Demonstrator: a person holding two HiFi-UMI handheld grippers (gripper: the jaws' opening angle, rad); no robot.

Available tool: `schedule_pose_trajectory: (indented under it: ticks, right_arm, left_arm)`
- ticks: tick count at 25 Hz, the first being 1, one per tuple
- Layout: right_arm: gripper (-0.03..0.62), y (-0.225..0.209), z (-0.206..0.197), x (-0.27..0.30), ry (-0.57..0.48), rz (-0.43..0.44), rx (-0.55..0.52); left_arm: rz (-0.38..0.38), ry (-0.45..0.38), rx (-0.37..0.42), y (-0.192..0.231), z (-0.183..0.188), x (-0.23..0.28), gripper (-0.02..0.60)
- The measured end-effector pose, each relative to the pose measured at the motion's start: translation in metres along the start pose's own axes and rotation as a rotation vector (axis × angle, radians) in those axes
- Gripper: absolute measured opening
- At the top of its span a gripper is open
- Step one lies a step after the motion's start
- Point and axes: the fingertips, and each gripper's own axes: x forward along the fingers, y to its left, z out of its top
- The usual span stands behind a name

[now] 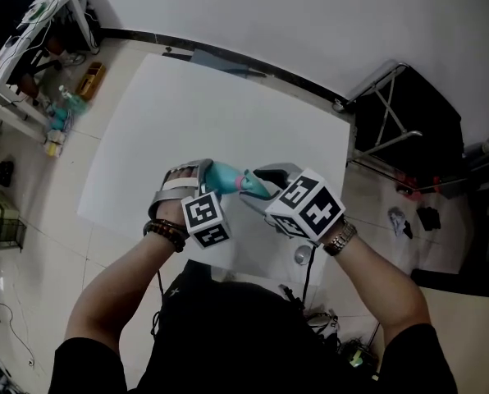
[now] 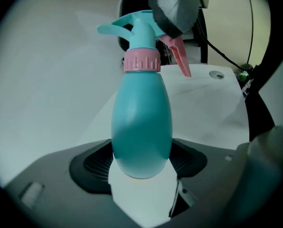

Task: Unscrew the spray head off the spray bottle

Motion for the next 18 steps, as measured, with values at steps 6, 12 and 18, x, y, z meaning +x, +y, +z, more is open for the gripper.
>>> schedule_pose_trajectory:
  ticks: [6,12,18]
  right_arm:
    - [0.201,0.006,-0.006,0.004,-0.035,0.044,0.089]
    - [0.199,0.009,-0.01,0.006,-0.052,0.065,0.15]
    - [0.13,0.009,-0.014,0.001,-0.064,0.053,0.175]
  left_arm:
    - [0.047,0.053,0.079,0.002,0.003,-0.012,0.39]
    - [0.066,0.1,0.119,0.001,0.004,-0.02,0.388]
    - [0.066,0.136,0.153,-0.003,0.007,-0.025,0.387]
